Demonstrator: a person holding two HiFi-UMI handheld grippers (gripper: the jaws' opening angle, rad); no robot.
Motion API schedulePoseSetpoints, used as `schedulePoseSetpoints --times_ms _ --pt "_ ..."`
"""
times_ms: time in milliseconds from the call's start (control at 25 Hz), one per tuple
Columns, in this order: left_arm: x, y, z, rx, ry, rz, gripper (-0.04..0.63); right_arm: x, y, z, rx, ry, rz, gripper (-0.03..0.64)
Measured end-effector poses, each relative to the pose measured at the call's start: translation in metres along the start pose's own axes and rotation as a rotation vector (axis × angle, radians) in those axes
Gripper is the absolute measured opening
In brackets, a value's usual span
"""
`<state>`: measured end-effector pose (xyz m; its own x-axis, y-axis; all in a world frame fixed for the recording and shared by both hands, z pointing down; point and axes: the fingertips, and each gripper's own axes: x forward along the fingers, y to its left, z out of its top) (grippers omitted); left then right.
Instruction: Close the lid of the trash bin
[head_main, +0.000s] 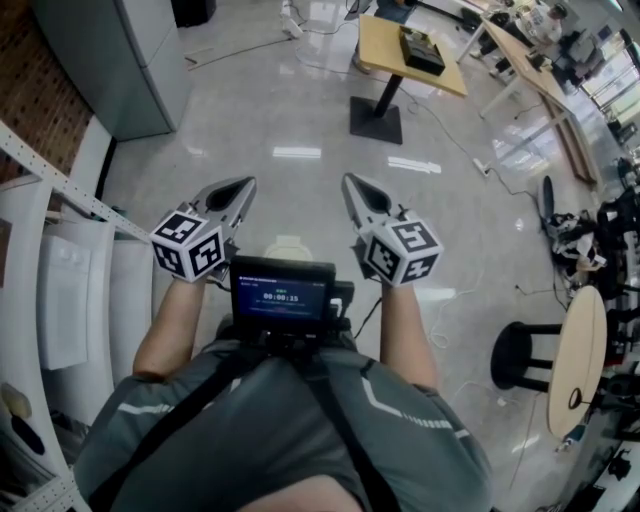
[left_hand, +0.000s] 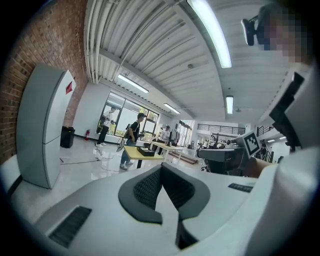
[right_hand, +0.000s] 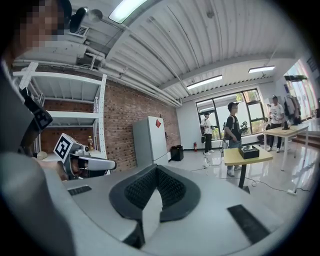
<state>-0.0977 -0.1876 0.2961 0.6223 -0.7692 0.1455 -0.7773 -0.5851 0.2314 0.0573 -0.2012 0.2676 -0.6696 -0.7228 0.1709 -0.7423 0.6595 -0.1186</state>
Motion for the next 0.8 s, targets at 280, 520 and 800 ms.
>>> schedulePoseSetpoints --times_ms 280,520,800 --pt "0.001 -0.006 0.001 0.005 0.010 -0.016 -0.002 -0.001 -0.001 -0.001 0.002 0.003 -0.006 0.008" --pt "0.001 -0.006 -0.002 0.004 0.007 -0.019 -0.002 0.002 0.001 -0.007 0.006 0.007 -0.001 0.008" --pt "0.003 -0.012 0.000 -0.007 0.015 -0.022 -0.002 -0.002 -0.002 -0.006 0.006 0.014 -0.008 0.008"
